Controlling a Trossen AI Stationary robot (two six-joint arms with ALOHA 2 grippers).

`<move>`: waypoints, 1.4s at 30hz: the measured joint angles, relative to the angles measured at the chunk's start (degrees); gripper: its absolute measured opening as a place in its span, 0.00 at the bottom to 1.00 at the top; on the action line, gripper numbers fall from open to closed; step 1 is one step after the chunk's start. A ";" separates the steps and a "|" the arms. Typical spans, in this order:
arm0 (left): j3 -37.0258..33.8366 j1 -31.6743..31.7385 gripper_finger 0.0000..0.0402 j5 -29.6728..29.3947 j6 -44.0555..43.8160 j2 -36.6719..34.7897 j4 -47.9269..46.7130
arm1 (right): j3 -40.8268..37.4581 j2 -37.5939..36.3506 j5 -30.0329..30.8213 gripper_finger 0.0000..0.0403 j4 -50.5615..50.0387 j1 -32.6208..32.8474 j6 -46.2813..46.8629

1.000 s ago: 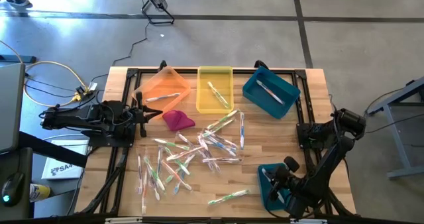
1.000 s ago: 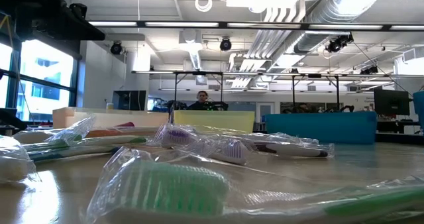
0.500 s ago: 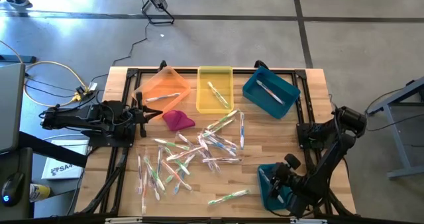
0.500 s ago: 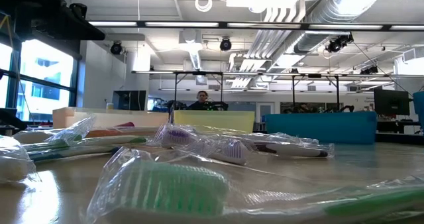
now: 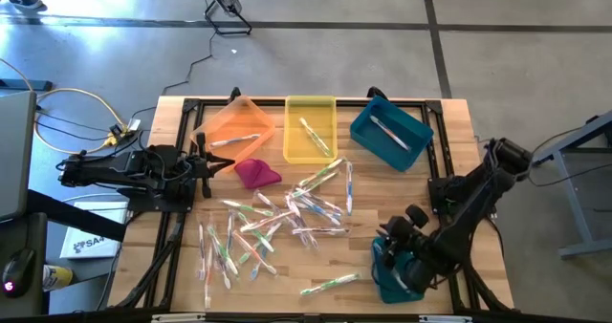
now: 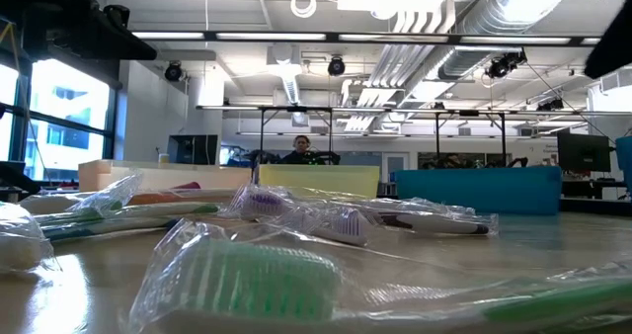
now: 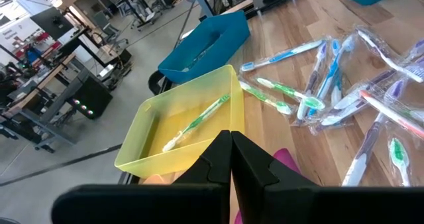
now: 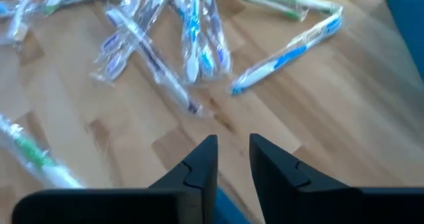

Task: Pick & Place Toothbrushes
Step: Put the green toothbrush into the yellow bin

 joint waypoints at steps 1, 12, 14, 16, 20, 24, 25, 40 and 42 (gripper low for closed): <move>0.00 0.01 0.01 0.00 0.00 0.00 0.00 | 0.00 -0.12 0.00 0.17 0.68 -0.77 -1.42; 0.00 0.01 0.01 -0.04 -0.01 0.00 -0.03 | 0.00 -0.15 -5.86 0.06 17.08 -10.08 -28.58; 0.00 -0.01 0.01 -0.06 -0.01 0.02 -0.02 | 0.00 -0.15 -8.44 0.05 20.57 -12.04 -33.97; 0.00 0.01 0.01 -0.06 0.00 0.02 -0.04 | 0.00 -0.15 -11.44 0.03 24.29 -14.05 -38.82; 0.00 0.01 0.01 -0.11 0.01 0.00 -0.07 | 0.00 -0.15 -17.52 0.01 31.98 -18.08 -48.37; 0.00 0.01 0.01 -0.28 0.02 0.02 -0.07 | 0.00 -0.15 -23.85 0.01 38.68 -21.08 -58.46; 0.00 0.01 0.01 -0.28 0.02 0.00 -0.07 | 0.00 -0.15 -25.90 0.01 40.09 -21.69 -61.15; 0.00 0.01 0.01 -0.19 -0.02 0.02 -2.97 | 0.00 -0.15 -38.20 0.01 44.15 -23.13 -67.13; 0.00 0.01 0.01 -0.17 -0.03 0.02 -2.95 | 0.00 -0.15 -36.91 0.01 44.22 -22.38 -68.38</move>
